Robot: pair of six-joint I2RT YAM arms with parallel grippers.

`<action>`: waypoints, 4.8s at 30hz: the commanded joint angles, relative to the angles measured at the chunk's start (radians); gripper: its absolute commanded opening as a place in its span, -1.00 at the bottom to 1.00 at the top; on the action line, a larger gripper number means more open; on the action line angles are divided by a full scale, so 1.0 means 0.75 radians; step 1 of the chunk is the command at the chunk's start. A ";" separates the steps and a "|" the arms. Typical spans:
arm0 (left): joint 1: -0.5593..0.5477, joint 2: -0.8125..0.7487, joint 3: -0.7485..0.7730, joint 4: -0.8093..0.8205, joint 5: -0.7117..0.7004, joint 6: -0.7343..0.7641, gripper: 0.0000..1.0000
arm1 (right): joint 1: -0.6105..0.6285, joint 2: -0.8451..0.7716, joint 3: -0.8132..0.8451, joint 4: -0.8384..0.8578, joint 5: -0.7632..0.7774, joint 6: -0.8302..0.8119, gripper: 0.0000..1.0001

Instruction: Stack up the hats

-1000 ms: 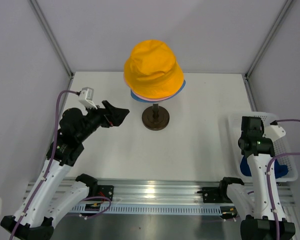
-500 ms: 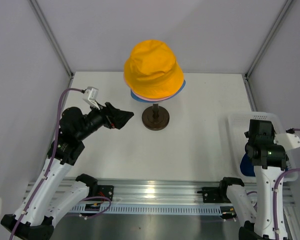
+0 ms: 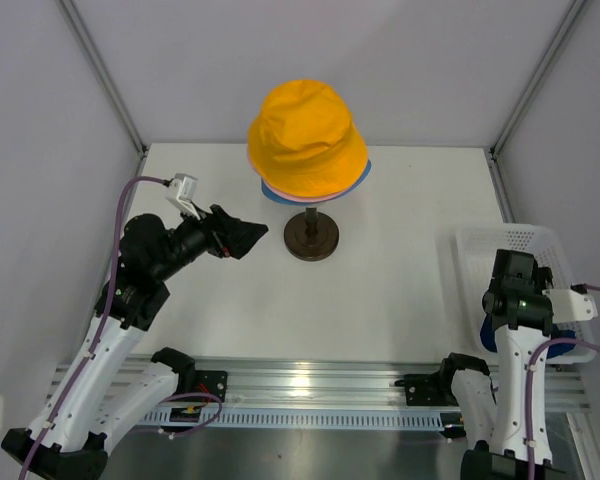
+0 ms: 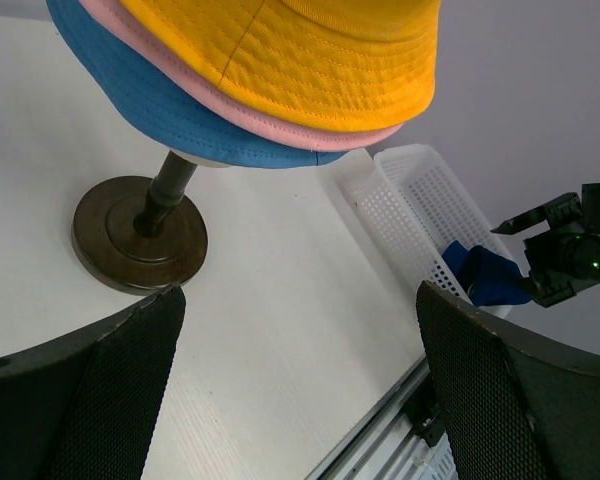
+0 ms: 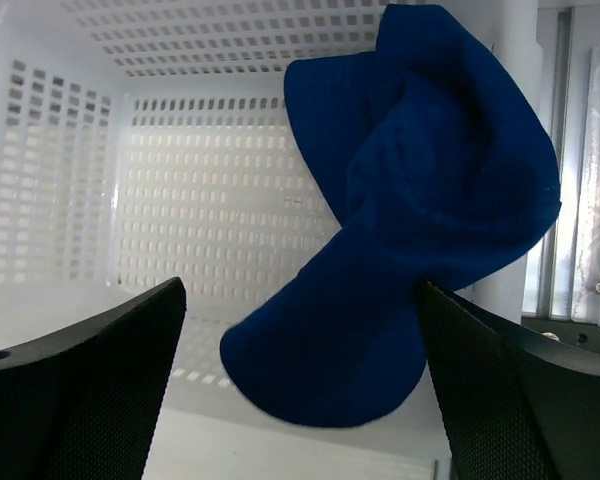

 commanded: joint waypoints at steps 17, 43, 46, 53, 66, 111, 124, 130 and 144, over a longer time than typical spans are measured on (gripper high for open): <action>-0.092 -0.004 0.032 0.048 0.072 0.014 0.99 | -0.209 -0.036 0.148 0.669 -0.493 -0.673 -1.00; -0.649 0.918 0.680 0.711 -0.092 -0.742 0.91 | 0.200 0.432 0.691 1.283 -1.371 -0.833 -1.00; -0.675 0.981 0.700 0.750 -0.155 -0.818 0.90 | 0.200 0.444 0.695 1.316 -1.385 -0.818 -1.00; -0.724 1.147 0.860 0.752 -0.288 -0.881 0.87 | 0.208 0.426 0.654 1.330 -1.473 -0.790 -1.00; -0.792 1.444 1.230 0.623 -0.368 -1.068 0.78 | 0.220 0.305 0.601 1.304 -1.476 -0.873 -1.00; -0.317 1.583 2.214 0.392 0.432 -0.379 -0.99 | 0.124 0.385 0.428 1.575 -1.497 -0.499 0.99; -0.070 1.567 2.136 0.490 0.820 -0.409 -0.97 | 0.231 0.767 0.255 2.524 -1.567 0.083 0.95; -0.054 1.511 2.091 0.299 0.827 -0.240 -0.96 | 0.320 0.819 0.270 2.551 -1.464 0.216 0.94; 0.008 1.311 1.925 -0.205 0.863 0.308 -0.87 | 0.417 1.013 0.482 2.639 -1.549 0.208 0.80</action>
